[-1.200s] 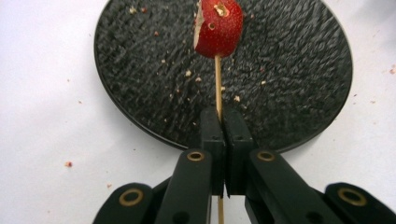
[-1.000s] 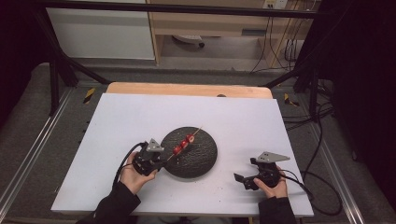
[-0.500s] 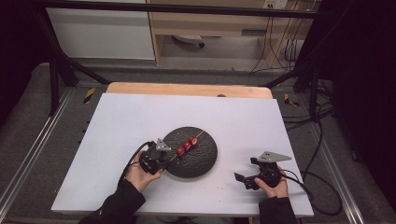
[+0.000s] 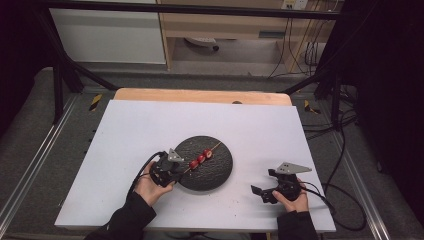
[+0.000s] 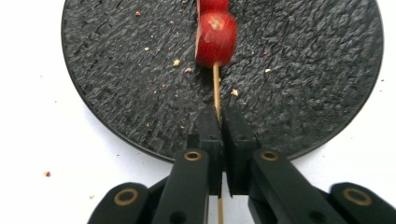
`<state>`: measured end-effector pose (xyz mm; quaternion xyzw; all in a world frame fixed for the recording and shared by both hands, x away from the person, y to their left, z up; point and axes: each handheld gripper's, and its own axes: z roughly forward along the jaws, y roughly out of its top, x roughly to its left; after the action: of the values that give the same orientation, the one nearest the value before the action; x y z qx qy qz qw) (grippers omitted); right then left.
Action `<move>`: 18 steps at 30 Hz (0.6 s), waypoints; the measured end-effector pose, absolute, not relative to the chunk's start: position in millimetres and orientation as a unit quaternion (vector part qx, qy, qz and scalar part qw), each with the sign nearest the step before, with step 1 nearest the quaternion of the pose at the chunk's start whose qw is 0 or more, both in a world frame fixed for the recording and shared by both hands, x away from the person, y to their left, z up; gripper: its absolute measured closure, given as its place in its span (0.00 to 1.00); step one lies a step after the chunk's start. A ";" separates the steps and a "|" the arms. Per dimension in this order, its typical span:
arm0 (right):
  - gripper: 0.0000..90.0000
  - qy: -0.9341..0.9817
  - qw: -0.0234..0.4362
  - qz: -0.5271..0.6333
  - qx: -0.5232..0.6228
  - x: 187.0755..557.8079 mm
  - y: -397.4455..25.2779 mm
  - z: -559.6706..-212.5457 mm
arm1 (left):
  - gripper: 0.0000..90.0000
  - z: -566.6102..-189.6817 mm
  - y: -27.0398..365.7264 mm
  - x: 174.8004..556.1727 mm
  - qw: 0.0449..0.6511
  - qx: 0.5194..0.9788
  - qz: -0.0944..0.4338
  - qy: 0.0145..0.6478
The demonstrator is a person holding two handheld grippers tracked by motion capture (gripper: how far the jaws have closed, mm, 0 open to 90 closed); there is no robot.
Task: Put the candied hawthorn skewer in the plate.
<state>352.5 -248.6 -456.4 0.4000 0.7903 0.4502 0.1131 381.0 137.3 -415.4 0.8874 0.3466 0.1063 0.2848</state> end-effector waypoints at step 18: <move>0.01 0.790 0.113 0.450 0.401 352.7 -248.8 -456.3 | 0.45 -397.4 175.0 374.3 0.353 0.871 0.102 0.327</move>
<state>352.7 -248.8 -456.3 0.4014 0.7898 0.4498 0.1127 374.3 175.0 -397.4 0.8709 0.3267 0.1023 0.3527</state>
